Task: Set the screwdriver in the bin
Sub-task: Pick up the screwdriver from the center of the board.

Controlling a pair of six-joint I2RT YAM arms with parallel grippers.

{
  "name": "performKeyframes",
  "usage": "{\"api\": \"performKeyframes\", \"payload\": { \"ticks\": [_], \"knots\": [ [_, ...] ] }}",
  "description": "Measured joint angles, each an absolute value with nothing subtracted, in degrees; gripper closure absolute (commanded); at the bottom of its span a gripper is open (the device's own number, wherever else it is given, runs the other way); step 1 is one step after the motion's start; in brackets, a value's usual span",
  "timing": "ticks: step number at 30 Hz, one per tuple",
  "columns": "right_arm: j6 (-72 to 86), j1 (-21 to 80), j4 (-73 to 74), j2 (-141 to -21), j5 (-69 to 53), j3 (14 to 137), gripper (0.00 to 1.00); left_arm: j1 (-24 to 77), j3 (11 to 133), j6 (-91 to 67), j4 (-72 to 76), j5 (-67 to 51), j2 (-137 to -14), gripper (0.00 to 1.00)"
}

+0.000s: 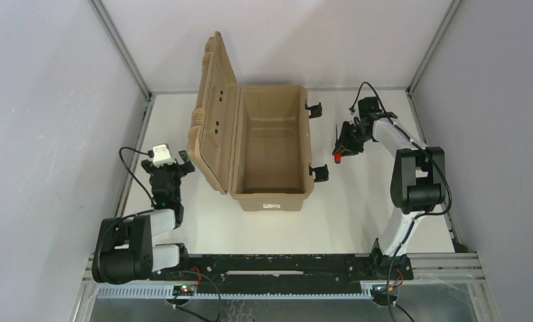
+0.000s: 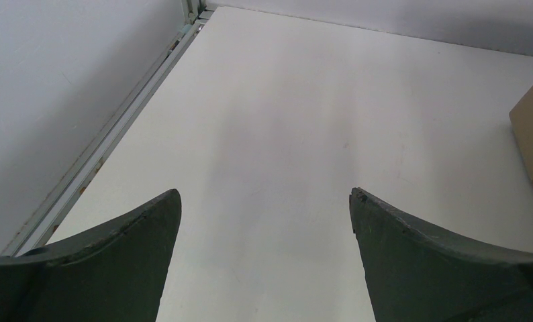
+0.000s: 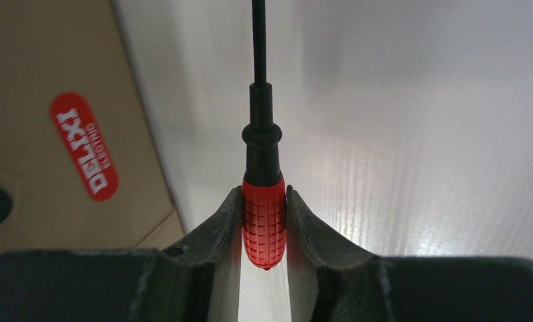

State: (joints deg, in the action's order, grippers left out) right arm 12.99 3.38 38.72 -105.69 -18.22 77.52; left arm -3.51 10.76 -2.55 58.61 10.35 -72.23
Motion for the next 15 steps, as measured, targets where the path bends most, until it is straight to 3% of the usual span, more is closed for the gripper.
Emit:
{"api": "performKeyframes", "payload": {
  "ticks": [15],
  "knots": [
    [15.97, 0.73, 36.97, -95.04, -32.69, 76.42, 0.83, -3.51, 10.76, -2.55, 58.61, 10.35, -72.23, 0.0]
  ]
}}
